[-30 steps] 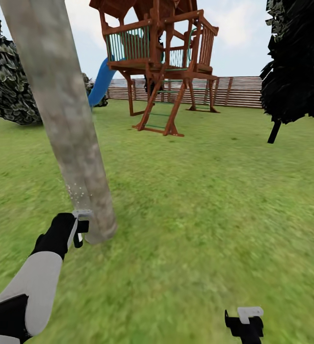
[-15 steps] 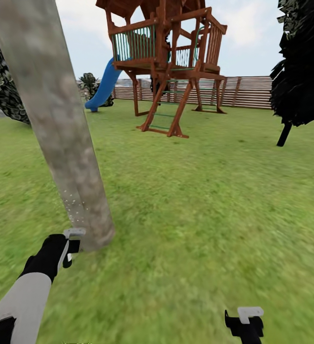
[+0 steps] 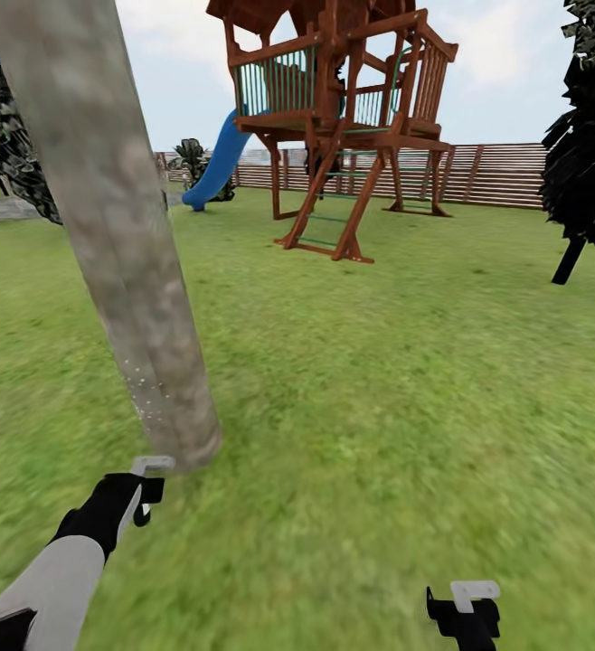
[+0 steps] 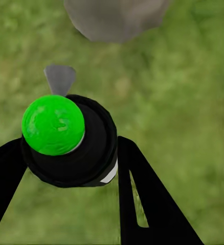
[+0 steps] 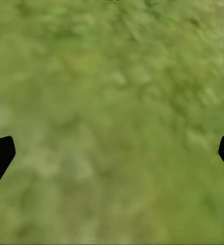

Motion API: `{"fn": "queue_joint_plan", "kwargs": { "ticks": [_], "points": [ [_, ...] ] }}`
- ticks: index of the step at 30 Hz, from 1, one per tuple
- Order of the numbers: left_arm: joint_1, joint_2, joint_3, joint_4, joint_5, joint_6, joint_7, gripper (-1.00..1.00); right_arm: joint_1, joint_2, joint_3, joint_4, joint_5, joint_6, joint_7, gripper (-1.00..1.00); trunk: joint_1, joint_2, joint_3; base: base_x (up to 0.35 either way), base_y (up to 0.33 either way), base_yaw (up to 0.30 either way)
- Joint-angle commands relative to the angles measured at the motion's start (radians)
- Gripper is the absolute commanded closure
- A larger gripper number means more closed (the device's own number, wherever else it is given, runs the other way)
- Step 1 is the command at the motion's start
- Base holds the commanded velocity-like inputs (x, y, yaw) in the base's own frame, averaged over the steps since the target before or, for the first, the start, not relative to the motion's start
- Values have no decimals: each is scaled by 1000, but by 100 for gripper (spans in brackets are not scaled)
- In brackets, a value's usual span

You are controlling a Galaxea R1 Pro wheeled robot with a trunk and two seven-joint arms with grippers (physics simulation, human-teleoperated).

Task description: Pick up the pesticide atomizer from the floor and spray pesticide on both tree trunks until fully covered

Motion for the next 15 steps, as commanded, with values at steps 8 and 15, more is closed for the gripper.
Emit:
{"fn": "queue_joint_plan", "kwargs": {
  "ticks": [8, 15],
  "points": [
    [-1, 5, 6, -6, -9, 3, -4, 100, -1, 2, -7, 1, 11, -3, -2, -100, 0, 0, -1, 163, -256, 1],
    [-1, 9, 6, -11, -9, 3, -4, 100, -1, 2, -7, 1, 11, -3, -2, -100, 0, 0, -1, 162, -256, 228]
  ]
}}
